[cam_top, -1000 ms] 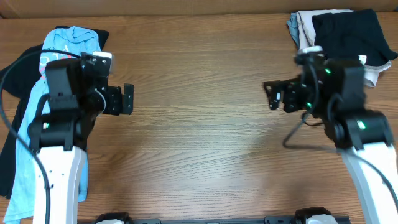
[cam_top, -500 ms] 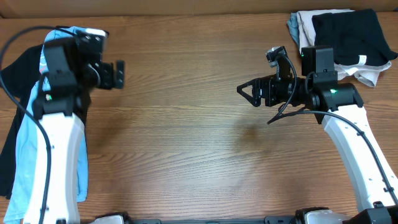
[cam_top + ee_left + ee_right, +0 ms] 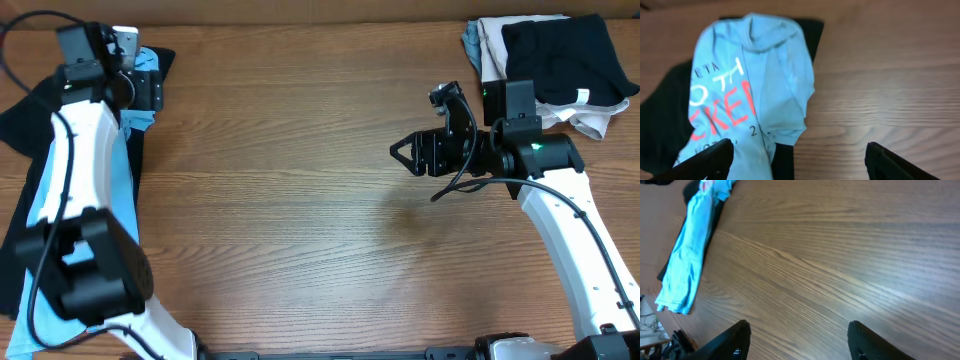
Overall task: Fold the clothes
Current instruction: 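Reach left gripper to the light blue T-shirt and grasp its top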
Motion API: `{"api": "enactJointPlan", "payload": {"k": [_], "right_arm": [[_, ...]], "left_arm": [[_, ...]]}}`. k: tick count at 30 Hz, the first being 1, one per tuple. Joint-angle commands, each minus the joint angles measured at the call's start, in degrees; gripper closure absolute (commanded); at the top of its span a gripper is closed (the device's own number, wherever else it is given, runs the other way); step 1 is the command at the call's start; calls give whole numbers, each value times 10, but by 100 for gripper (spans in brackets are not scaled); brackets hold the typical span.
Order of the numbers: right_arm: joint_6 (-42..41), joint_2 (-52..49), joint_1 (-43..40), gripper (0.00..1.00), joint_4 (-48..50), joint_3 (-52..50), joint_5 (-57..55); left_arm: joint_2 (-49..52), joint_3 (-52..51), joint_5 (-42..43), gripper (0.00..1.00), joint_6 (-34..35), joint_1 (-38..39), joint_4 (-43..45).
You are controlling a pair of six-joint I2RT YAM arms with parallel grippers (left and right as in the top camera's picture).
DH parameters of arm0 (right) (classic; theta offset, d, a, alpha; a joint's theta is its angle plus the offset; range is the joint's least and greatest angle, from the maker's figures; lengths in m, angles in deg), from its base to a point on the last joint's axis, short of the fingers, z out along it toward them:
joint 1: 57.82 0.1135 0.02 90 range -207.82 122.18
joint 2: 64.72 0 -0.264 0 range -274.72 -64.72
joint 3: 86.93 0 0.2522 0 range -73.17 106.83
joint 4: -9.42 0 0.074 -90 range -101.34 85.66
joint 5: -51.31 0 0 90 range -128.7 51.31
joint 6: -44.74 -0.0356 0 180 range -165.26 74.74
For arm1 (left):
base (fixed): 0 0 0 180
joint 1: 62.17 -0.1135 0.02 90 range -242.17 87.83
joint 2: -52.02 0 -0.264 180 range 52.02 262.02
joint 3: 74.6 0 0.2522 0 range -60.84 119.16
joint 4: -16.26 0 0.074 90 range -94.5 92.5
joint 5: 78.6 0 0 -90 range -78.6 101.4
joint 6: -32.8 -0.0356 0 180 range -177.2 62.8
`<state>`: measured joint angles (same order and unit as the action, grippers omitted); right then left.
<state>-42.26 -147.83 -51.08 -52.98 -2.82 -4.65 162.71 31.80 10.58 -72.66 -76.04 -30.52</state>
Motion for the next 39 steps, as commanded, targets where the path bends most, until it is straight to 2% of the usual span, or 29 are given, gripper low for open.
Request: {"api": "enactJointPlan", "payload": {"k": [1,6,12,15,26,34,37,39], "right_arm": [[0,2,0,36,-2,18,-15],[0,2,0,38,-1,18,-15],[0,2,0,39,-2,18,-19],[-2,2,0,42,-1,18,-19],[-2,2,0,48,-1,18,-19],[-2,1,0,53,2,18,-19],[-2,1,0,54,3,18,-19],[-2,2,0,54,3,18,-19]], "left_arm": [[38,18,-42,17,-24,1,10],[83,18,-42,26,-25,1,18],[131,18,-40,30,-25,1,31],[149,18,-41,36,-25,1,38],[183,18,-52,52,-21,0,79],[199,18,-85,60,-7,0,83],[199,18,-89,68,-6,0,83],[199,19,-95,85,-6,0,82]]}}
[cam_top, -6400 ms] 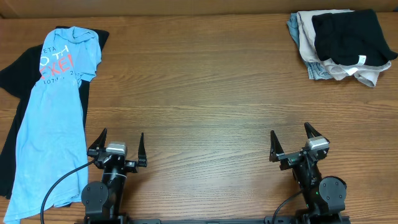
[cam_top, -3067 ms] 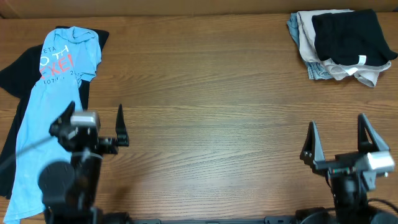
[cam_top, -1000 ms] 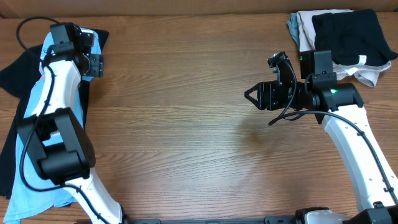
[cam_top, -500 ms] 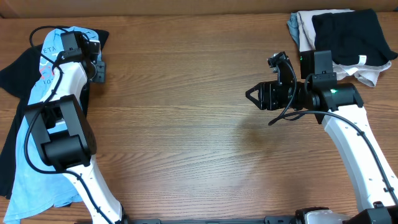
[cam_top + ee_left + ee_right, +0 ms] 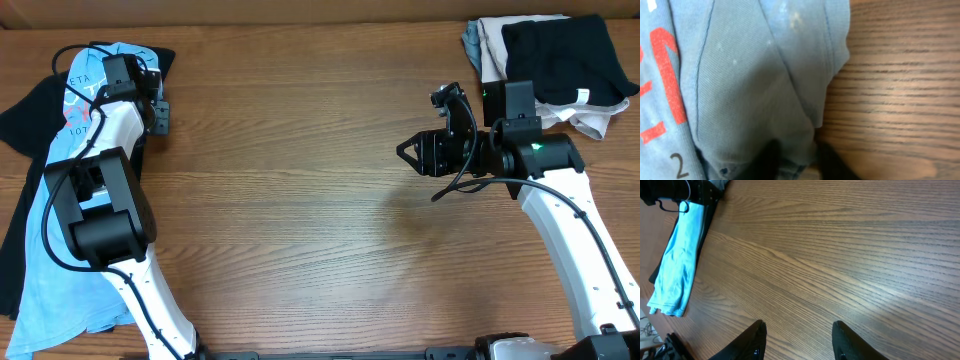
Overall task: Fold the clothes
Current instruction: 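Reach left gripper to the light blue T-shirt and grasp its top, then lift the blue T-shirt with the left gripper off the black shirt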
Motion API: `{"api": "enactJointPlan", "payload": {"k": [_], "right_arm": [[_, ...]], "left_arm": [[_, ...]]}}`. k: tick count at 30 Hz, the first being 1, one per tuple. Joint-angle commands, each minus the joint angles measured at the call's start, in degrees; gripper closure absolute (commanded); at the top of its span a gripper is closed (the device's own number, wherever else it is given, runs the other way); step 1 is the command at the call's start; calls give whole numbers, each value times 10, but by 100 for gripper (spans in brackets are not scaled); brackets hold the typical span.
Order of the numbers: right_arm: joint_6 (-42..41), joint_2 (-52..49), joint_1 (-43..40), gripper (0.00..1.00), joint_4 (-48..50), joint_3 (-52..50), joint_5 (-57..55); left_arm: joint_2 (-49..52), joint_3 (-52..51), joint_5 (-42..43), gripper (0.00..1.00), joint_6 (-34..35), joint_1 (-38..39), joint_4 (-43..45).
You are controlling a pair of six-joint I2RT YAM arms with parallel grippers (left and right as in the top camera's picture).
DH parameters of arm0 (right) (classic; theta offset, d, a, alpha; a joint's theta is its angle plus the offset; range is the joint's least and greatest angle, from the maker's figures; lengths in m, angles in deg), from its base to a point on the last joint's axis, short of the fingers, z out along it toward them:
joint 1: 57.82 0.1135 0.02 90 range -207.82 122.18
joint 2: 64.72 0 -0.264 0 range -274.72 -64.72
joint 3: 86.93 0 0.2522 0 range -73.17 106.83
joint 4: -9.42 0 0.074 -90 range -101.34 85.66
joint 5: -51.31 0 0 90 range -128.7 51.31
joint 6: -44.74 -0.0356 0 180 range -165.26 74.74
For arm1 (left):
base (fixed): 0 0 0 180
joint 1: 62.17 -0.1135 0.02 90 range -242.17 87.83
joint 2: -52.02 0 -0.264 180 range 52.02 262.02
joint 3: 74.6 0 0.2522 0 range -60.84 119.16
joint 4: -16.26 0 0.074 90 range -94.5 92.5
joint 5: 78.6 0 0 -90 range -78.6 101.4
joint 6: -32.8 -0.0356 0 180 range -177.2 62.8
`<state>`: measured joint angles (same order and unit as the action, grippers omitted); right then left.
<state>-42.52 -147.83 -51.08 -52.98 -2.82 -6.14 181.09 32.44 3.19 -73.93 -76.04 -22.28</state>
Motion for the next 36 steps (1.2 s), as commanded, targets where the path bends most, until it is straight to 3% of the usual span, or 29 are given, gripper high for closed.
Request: {"api": "enactJointPlan", "payload": {"k": [1,7,13,18,26,36], "right_arm": [[0,2,0,54,3,18,-4],[0,2,0,56,5,18,-4],[0,1,0,57,8,18,-4],[0,2,0,64,13,18,-4],[-5,2,-1,65,16,18,-4],[-15,3,-1,67,16,18,16]], "left_arm": [[15,15,-41,96,24,0,0],[13,61,-74,96,73,1,-43],[13,192,-66,96,130,2,-172],[13,361,15,96,131,9,-326],[13,575,155,96,131,40,-513],[13,798,282,96,132,112,-585]]}}
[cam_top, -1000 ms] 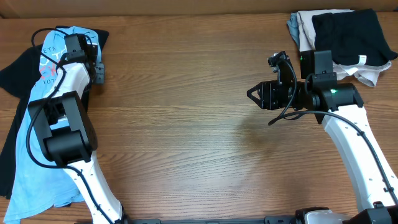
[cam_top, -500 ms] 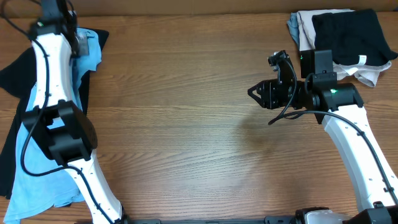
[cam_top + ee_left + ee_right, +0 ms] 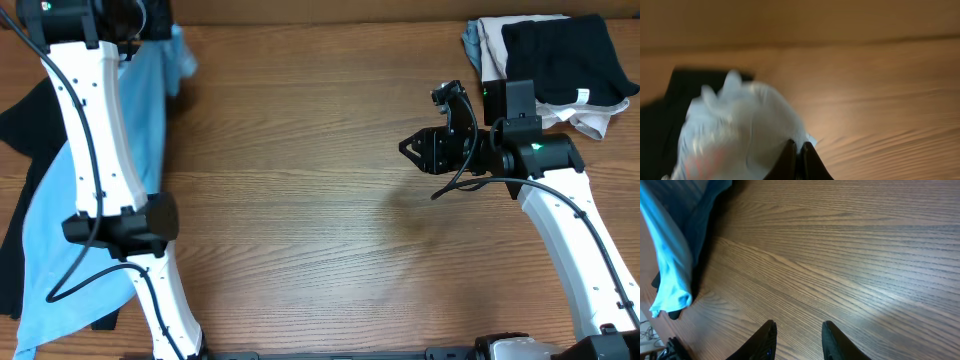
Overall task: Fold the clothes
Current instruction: 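Lift the blue T-shirt with the left gripper off the black shirt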
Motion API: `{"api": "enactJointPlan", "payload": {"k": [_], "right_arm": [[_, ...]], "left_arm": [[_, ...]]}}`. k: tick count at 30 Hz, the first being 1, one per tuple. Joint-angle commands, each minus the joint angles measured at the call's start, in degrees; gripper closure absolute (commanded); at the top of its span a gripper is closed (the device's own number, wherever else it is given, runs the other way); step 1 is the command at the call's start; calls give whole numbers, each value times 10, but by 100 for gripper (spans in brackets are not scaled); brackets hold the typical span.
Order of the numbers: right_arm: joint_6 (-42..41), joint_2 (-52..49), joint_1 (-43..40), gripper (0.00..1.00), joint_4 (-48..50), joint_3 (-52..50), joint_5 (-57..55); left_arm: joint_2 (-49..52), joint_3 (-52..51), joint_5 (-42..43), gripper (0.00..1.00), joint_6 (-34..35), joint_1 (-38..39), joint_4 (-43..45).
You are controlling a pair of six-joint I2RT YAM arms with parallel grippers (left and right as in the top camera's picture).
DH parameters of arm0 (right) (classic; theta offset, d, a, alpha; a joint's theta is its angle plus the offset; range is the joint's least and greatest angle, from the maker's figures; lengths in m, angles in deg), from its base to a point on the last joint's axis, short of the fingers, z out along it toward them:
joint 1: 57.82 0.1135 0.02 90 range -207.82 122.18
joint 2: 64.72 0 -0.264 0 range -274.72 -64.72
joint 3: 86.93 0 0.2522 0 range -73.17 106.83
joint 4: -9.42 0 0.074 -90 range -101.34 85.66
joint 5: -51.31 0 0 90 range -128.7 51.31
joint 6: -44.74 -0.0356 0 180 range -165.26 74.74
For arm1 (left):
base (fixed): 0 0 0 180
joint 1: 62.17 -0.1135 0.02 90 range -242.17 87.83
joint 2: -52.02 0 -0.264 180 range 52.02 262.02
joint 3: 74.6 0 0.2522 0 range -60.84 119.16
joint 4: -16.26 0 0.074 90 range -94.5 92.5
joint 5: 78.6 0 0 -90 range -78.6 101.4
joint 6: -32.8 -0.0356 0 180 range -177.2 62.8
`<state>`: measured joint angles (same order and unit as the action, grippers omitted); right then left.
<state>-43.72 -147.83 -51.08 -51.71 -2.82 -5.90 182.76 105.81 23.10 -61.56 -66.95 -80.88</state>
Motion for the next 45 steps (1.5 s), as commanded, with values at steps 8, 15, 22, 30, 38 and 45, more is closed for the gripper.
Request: {"api": "enactJointPlan", "payload": {"k": [8,15,22,30,38,45], "right_arm": [[-2,30,-1,67,3,18,18],[-2,53,0,66,3,18,24],[-2,53,1,61,10,18,45],[2,45,25,55,54,18,50],[4,-3,112,37,140,18,-26],[1,-56,162,35,168,18,-89]], "left_arm": [[-24,134,180,96,91,75,71],[-45,134,216,96,165,114,161],[-50,134,231,96,228,144,216],[-50,134,243,96,250,168,236],[-50,134,276,96,252,172,217],[-50,134,291,96,252,172,188]]}}
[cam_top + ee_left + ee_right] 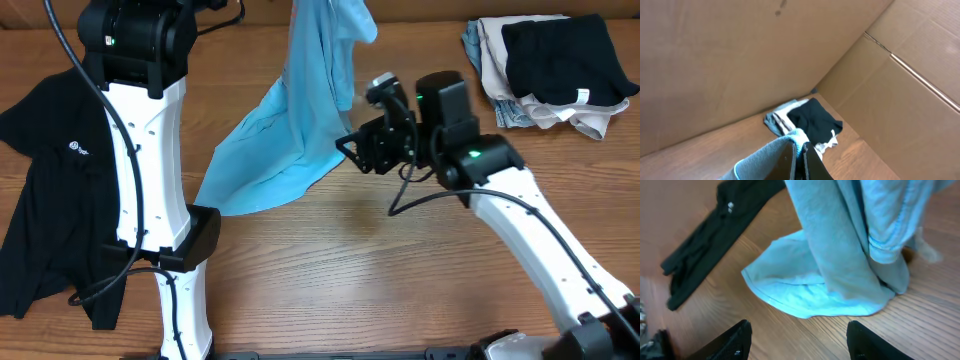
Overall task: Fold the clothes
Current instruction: 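Lift the blue T-shirt with the left gripper off the black shirt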
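A light blue T-shirt (300,110) hangs by one pinched edge near the table's back centre, and its lower part (262,178) lies on the wood. My left gripper (799,151) is shut on that blue edge, high above the table. The left arm (140,60) rises at the back left. My right gripper (346,155) stands open just right of the hanging shirt, with nothing between its fingers (736,339). The right wrist view shows the blue shirt (840,255) close ahead. A black shirt (50,200) lies spread at the left.
A pile of folded clothes (545,50), black on white and grey, sits at the back right corner, with the same pile (810,120) in the left wrist view. Cardboard walls (740,60) stand behind the table. Bare wood (400,290) fills the front.
The left gripper, still shut on the blue shirt, has moved from the back left to high over the back centre. The right arm has moved left to the shirt, its jaws wider apart.
The left gripper first hovered open over the blue shirt lying on the black one at the left. Then it was down on the shirt's edge. Then it held the shirt lifted at the back left. Now the shirt hangs at the centre and the black shirt lies uncovered.
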Motion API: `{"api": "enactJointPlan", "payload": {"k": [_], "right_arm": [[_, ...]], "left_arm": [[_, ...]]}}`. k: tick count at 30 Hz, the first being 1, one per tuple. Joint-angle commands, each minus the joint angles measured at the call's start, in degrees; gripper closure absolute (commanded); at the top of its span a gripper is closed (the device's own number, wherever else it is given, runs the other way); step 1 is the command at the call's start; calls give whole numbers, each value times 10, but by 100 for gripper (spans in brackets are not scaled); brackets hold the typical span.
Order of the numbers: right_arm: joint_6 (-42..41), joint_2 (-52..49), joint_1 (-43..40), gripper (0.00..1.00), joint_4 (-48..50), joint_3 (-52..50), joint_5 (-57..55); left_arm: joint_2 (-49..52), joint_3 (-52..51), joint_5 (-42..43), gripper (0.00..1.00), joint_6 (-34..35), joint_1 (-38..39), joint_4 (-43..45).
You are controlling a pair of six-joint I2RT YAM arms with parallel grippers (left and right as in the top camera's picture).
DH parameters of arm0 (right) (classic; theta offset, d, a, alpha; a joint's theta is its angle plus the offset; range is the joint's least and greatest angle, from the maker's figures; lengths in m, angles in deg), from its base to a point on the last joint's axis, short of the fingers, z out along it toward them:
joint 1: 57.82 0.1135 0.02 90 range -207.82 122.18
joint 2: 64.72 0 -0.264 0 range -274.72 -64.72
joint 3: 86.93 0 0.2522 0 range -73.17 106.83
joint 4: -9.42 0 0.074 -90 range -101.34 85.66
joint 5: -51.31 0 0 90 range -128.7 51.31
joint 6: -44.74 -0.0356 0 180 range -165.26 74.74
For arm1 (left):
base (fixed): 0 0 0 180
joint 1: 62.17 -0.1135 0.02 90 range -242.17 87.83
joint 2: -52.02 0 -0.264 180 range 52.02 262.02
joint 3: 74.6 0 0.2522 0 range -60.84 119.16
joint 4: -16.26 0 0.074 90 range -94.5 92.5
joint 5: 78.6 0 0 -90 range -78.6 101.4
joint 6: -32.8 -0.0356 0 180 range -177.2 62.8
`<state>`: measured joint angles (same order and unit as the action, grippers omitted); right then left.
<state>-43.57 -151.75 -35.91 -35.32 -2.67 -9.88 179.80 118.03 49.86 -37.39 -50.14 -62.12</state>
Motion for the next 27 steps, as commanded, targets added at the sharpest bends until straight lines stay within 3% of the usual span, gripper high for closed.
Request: {"api": "enactJointPlan", "payload": {"k": [1,14,27], "right_arm": [[-2,-24,14,35,3,16,-63],[-4,-70,10,32,-22,16,-111],[-4,-75,10,31,-20,15,-90]], "left_arm": [[-20,12,31,96,10,4,1],[-85,12,35,96,27,-5,78],[-116,11,33,96,23,-9,63]]}}
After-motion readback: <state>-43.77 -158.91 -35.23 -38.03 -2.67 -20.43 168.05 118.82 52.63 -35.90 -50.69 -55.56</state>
